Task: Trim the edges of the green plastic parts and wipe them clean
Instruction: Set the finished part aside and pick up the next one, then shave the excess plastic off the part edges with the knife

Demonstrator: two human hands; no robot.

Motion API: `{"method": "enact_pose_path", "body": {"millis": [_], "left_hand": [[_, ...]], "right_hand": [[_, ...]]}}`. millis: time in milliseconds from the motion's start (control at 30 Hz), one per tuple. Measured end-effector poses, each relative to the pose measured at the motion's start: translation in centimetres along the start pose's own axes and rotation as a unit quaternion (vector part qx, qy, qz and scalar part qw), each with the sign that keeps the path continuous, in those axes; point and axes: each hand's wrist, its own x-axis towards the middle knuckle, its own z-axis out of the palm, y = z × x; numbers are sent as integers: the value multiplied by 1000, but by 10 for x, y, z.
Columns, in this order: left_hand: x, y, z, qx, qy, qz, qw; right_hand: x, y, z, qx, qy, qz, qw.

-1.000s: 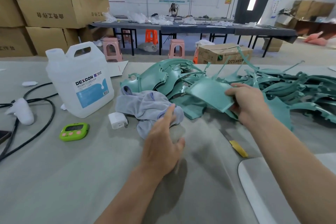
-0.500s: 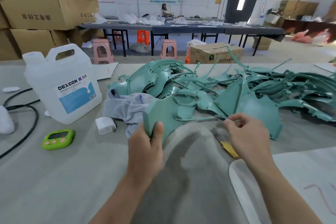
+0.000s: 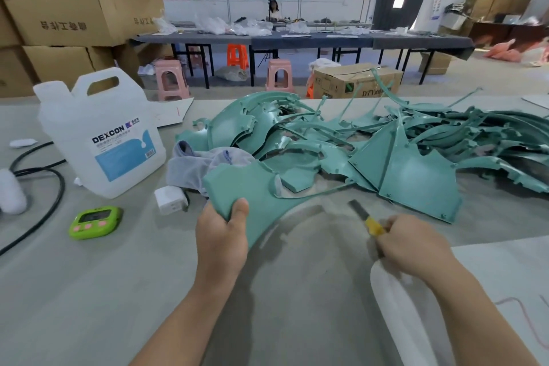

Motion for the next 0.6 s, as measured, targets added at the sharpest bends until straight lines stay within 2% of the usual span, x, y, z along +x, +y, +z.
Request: {"method": "enact_pose_path", "body": {"millis": [100,167,200,267,367,467,600], "left_hand": [[-3,2,-6,31,-16,39,999],[-5,1,-7,76,-28,55,995],[-7,1,-6,93,-34,70,993],[-8,1,-3,107,-53,106,987],[-11,5,1,123,-85,136,979],[-15,4,-1,135,-104,142,975],[-20,3,-5,138,-132,178,965]], "right_hand": [[0,7,-4,60,116,42,991],[-2,4,-7,186,225,45,955],[-5,-3,-8,276,262,21,924],[-19,-25,-8,429,243,-71,867],[-53,-66,0,498,133,-240,822],[-73,-89,10,463,85,-309,827],[-78,-94,13,388,92,-356,845]]}}
